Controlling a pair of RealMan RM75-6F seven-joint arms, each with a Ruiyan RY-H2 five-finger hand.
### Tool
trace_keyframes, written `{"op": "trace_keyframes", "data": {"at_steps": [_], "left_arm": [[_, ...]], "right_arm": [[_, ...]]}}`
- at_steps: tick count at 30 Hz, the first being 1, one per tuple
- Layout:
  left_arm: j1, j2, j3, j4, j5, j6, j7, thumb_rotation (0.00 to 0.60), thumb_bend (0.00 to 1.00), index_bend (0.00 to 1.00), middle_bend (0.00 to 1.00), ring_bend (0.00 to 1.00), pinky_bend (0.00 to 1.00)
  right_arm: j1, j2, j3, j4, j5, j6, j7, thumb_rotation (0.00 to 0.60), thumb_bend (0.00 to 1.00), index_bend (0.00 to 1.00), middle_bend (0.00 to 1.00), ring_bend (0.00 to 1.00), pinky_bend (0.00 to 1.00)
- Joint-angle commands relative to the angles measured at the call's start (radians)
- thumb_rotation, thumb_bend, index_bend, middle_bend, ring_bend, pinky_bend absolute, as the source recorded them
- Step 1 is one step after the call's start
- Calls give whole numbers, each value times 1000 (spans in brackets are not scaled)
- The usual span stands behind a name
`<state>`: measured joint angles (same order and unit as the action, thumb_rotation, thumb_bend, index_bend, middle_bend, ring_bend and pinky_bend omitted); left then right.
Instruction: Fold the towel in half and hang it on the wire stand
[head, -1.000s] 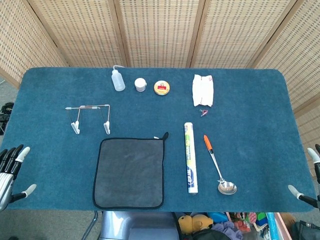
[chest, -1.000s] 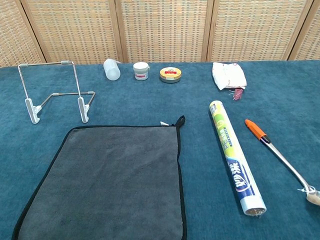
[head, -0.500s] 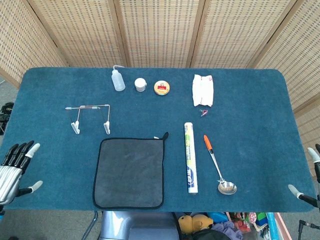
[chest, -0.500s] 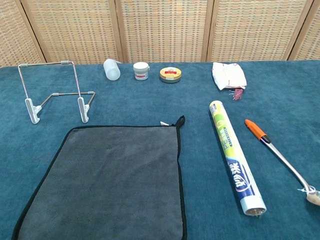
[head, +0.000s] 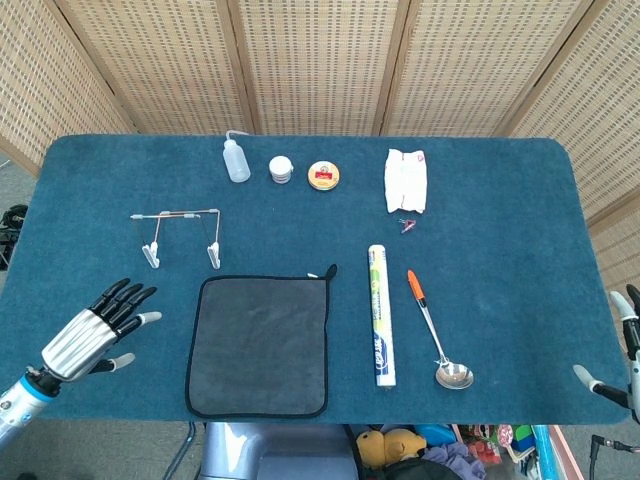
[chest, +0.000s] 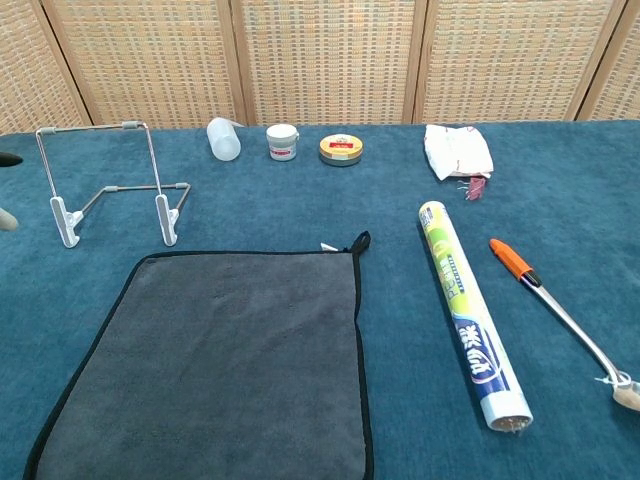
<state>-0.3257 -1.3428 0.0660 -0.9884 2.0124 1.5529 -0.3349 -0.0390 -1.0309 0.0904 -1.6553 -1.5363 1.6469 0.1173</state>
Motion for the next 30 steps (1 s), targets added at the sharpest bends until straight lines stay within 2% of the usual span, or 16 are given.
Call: {"op": "trace_keyframes", "data": {"at_steps": [1,5,12,17,30], "left_arm": [[-83,-79,35,129,44,-35,-67,600,190,284,0,0,0],[-129,-158,44,277,49,-36,-87,600,193,292,0,0,0],[-173,-266,87,446,67,-12,-90,600,193,311,0,0,0],[-195,-311,125,494,64,-31,-98,600,192,316,0,0,0],[-233,-360,178,566,53,-59,-13,600,208,333,0,0,0]], "right_arm": [[9,-6,5,2,16,-19,-15,600,0,0,0,0,0],[22,-14,17,-1,48,-45,-38,600,0,0,0,0,0],[36,-19,27,-3,80,-76,-56,600,0,0,0,0,0],[38,-17,28,0,84,-83,-47,600,0,0,0,0,0],[35,-7,30,8,84,-78,-8,600,0,0,0,0,0]]}}
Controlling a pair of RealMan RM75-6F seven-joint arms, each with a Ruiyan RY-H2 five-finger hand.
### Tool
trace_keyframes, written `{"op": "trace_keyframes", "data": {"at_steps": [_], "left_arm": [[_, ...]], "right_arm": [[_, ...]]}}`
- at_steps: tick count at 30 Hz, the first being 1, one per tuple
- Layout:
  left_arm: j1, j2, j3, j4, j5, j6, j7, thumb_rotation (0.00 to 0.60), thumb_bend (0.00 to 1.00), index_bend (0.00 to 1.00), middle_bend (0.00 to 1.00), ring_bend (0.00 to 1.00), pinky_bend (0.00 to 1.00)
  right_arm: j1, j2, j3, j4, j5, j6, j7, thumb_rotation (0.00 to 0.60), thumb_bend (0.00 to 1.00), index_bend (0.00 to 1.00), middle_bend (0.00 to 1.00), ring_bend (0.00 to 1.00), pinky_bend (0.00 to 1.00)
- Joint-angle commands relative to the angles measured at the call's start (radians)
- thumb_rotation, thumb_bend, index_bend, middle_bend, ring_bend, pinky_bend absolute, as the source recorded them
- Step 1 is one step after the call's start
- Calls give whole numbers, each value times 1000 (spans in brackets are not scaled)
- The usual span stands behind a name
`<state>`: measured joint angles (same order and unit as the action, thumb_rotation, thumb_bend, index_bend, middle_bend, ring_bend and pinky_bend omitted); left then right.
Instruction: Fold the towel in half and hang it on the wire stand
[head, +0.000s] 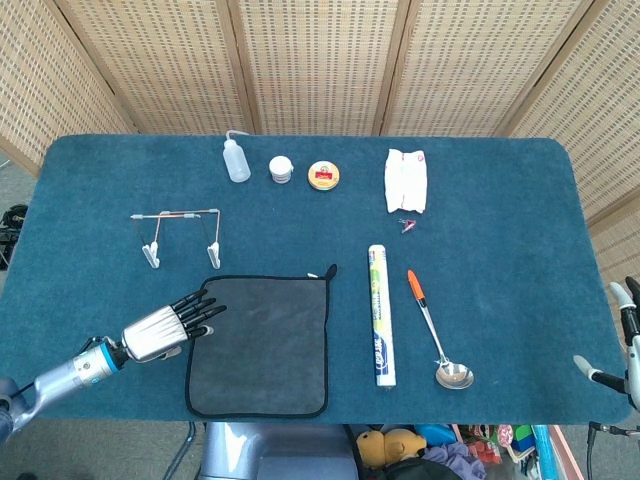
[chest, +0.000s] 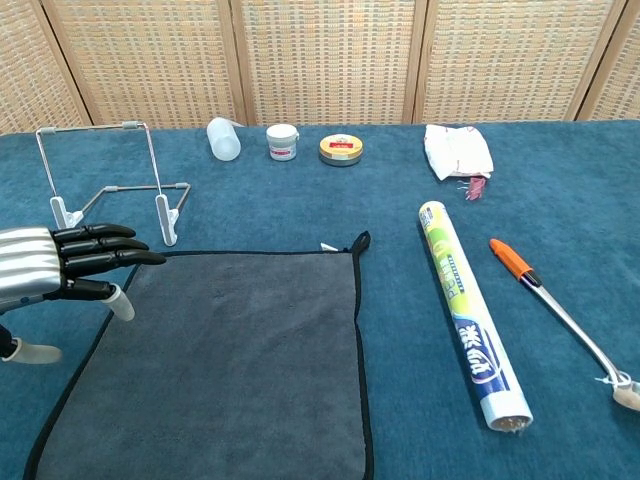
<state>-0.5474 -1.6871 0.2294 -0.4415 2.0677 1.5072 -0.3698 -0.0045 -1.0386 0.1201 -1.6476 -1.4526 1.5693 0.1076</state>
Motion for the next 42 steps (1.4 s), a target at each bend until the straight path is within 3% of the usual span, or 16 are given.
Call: {"op": "trace_keyframes", "data": {"at_steps": [1,11,17,33,42], "left_arm": [[-15,-22,20,27,-1,-17,30,600,207,333,0,0,0],[-30,-62,38,74,-36,-36,31,600,208,336,0,0,0],[-40,-71,50,89,-49,-30,40,600,260,345,0,0,0],[-69,-64,74,40,-65,-35,112,600,297,374,0,0,0],[-68,-67,84,34,-72,-26,137,600,375,463,0,0,0]], "right_arm": [[0,1,1,0,1,-1,3,600,0,0,0,0,0],[2,1,2,1,6,-5,0,600,0,0,0,0,0],[3,1,2,1,10,-7,1,600,0,0,0,0,0],[-1,7,1,-1,5,-1,13,600,0,0,0,0,0],[-2,11,1,0,3,0,23,600,0,0,0,0,0]]}}
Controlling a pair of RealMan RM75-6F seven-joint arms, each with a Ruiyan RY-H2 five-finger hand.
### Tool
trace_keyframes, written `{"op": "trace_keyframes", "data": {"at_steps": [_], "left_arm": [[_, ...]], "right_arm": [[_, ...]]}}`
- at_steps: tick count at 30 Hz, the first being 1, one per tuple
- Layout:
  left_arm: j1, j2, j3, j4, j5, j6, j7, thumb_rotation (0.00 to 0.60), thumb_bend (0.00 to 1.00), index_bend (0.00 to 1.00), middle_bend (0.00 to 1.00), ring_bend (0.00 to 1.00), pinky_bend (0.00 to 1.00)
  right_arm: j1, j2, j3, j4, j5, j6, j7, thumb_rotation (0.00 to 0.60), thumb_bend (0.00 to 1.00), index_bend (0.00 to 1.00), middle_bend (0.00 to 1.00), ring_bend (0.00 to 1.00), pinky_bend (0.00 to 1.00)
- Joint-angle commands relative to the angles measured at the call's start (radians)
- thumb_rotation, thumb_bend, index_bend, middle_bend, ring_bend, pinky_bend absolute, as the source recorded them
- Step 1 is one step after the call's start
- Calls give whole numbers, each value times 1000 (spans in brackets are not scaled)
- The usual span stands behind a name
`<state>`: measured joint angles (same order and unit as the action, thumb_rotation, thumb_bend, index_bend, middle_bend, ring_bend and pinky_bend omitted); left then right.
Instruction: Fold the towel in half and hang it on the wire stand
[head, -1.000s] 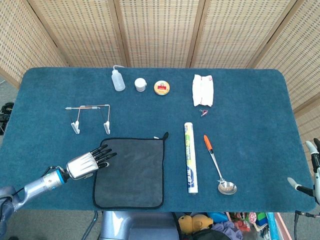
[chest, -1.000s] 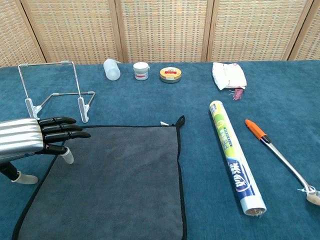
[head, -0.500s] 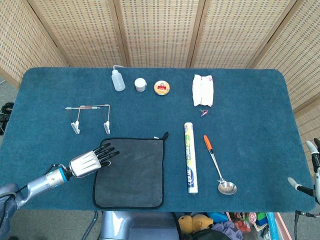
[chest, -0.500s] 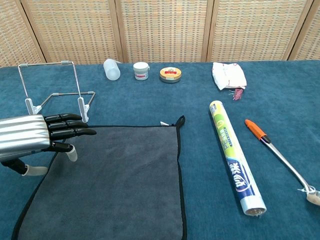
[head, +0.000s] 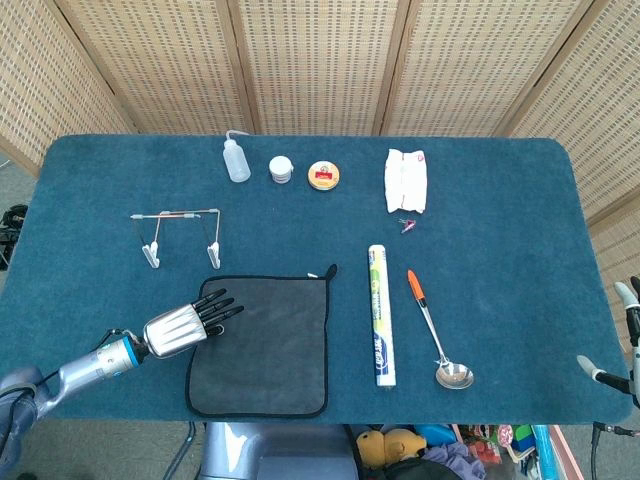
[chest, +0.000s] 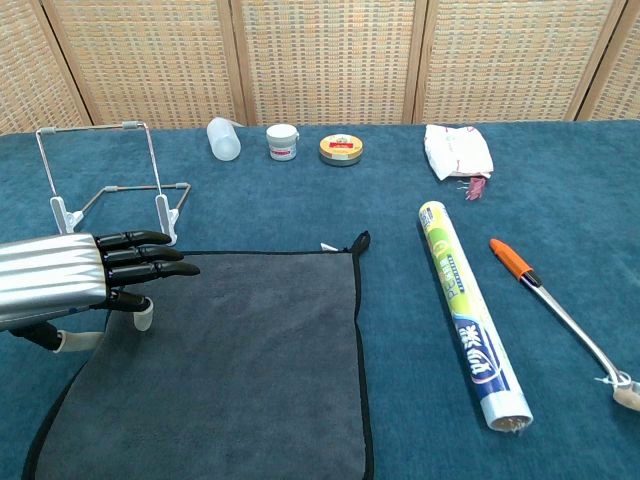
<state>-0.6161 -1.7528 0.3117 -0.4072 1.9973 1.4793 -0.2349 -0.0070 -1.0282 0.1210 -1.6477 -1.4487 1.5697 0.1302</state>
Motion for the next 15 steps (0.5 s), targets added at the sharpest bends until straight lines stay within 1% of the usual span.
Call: {"op": "trace_keyframes", "data": {"at_steps": [1,7,9,11,13,15], "left_arm": [[1,-1,2,0,-2,2,3,600,377,469,0,0,0],[0,-7,3,-2,-8,10,10,600,410,512,0,0,1],[0,-10,0,-1,-11,18,14,600,413,554,0,0,2],[-1,-14,-6,-2,-17,29,17,600,413,623,0,0,4],[-3,-17,-9,-5,-21,33,16,600,413,669,0,0,6],[-5,-17,-11,-7,-23,36,19,600,413,696,0,0,7]], "right_arm": [[0,0,0,0,-1,0,0,600,0,0,0,0,0],[0,1,-2,-1,-3,-1,2,600,0,0,0,0,0],[0,2,-2,-1,-3,-1,3,600,0,0,0,0,0],[0,3,-1,-1,-2,-2,5,600,0,0,0,0,0],[0,4,-1,-1,-1,-2,7,600,0,0,0,0,0],[0,4,-1,-1,0,-3,9,600,0,0,0,0,0]]}}
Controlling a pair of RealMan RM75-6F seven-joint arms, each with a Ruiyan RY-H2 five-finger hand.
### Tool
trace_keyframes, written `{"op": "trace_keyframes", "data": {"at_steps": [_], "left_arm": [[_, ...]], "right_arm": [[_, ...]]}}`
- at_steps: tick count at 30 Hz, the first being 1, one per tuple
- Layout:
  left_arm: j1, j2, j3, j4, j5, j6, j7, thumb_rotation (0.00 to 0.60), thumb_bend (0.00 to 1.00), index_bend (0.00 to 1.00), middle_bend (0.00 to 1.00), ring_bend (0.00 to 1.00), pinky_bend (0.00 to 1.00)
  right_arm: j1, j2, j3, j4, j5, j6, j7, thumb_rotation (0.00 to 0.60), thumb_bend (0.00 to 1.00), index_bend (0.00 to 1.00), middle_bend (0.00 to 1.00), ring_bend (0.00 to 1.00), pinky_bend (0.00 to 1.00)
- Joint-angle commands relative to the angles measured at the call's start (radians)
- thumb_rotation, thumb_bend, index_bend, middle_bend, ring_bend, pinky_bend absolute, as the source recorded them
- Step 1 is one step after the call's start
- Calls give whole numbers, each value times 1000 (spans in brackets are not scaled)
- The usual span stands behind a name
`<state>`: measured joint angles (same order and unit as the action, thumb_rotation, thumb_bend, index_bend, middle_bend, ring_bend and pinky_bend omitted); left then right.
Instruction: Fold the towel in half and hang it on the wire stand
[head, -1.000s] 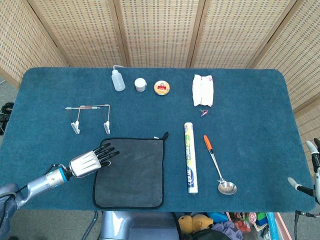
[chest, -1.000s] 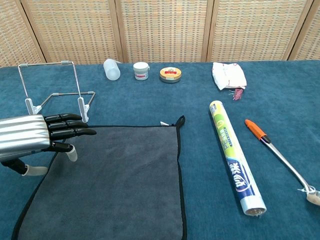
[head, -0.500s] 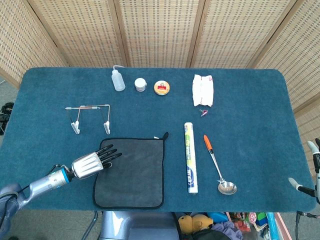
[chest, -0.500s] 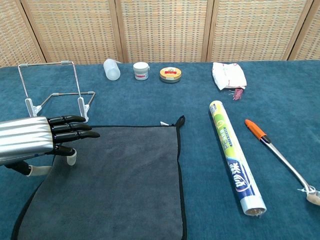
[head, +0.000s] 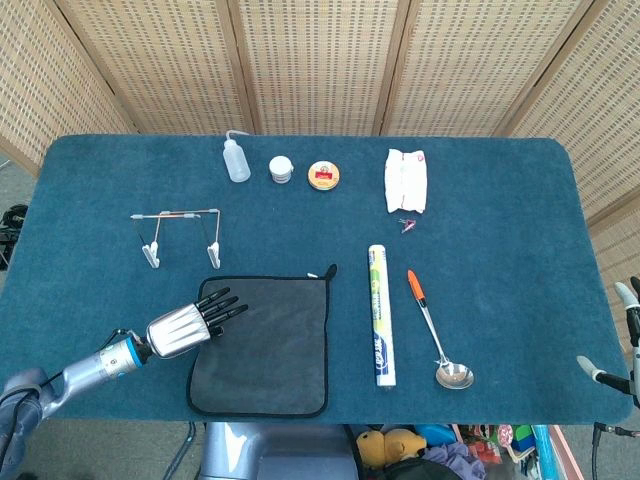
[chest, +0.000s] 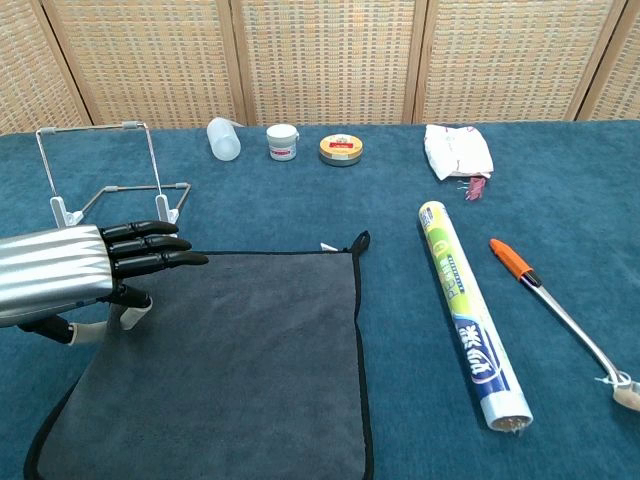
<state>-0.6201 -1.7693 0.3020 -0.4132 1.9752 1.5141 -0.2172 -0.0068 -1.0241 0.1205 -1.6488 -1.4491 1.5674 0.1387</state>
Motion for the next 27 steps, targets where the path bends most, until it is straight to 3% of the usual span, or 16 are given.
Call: {"op": "trace_keyframes", "data": {"at_steps": [1,16,27], "left_arm": [[-3,-1,-2,-2,-2,4,4,600,412,705,0,0,7],[-82,27,-36,-118,-4,42,37,600,413,719,0,0,11],[-206,47,-84,-296,5,-46,126,600,413,714,0,0,17]], "right_arm": [[0,1,-1,0,-1,-1,2,600,0,0,0,0,0],[4,9,9,2,23,-16,24,600,0,0,0,0,0],[16,14,25,5,59,-43,33,600,0,0,0,0,0]]}}
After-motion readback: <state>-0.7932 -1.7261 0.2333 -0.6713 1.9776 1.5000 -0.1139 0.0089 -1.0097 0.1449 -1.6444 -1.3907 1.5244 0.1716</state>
